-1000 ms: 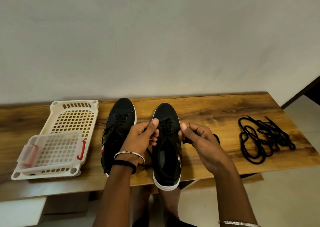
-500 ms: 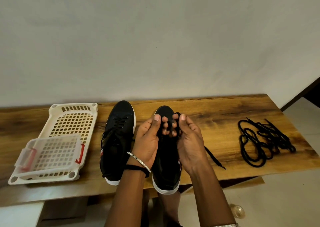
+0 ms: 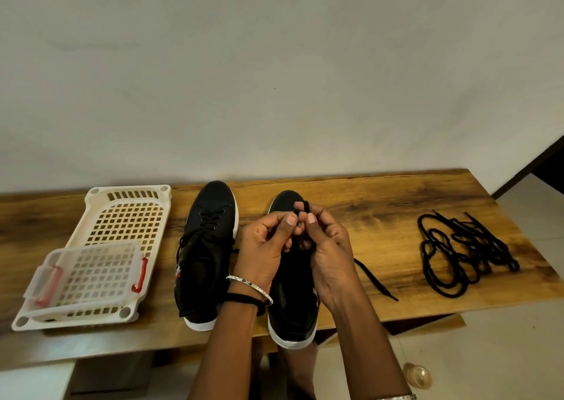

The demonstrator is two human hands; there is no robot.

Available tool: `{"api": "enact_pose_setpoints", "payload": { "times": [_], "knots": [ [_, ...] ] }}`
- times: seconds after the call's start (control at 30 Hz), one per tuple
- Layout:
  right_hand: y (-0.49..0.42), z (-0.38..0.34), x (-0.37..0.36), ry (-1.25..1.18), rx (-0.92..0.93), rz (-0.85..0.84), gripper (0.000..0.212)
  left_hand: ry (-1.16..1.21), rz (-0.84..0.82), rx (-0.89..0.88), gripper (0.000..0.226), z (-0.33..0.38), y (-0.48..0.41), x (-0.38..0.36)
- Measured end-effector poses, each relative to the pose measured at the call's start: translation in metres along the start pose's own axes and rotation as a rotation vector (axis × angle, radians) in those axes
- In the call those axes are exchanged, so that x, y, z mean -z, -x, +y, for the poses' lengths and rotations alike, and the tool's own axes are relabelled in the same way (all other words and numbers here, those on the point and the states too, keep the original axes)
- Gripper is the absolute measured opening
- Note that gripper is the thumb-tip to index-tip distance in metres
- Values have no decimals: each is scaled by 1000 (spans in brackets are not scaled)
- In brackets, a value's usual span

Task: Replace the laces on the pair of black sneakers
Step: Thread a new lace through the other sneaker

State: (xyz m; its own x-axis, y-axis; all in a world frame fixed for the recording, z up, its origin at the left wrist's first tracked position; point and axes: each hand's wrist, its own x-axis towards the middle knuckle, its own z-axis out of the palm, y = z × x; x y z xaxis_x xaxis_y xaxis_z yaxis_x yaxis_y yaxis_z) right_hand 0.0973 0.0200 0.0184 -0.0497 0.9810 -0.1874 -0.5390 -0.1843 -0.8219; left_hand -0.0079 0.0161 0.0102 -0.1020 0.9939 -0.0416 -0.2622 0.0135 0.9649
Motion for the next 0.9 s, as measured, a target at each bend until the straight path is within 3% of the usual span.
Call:
{"api": "enact_pose_setpoints", "payload": {
  "times": [0.37,0.47,0.6,0.73,0.9],
  "knots": [
    [-5,7,8,87,5,106,24,19,9,60,27,4,-2,7],
    [-3,5,7,34,-5,86,12,40,25,76,39,4,-3,8],
    [0,2,7,30,-29,83,7,38,-33,76,27,4,-2,9],
    [-1,2,11,39,-63,62,11,99,-38,115,25,7,0,9],
    [-1,-3,19,80,-86,-40,22,186,4,180,42,6,-2,9]
  ]
}}
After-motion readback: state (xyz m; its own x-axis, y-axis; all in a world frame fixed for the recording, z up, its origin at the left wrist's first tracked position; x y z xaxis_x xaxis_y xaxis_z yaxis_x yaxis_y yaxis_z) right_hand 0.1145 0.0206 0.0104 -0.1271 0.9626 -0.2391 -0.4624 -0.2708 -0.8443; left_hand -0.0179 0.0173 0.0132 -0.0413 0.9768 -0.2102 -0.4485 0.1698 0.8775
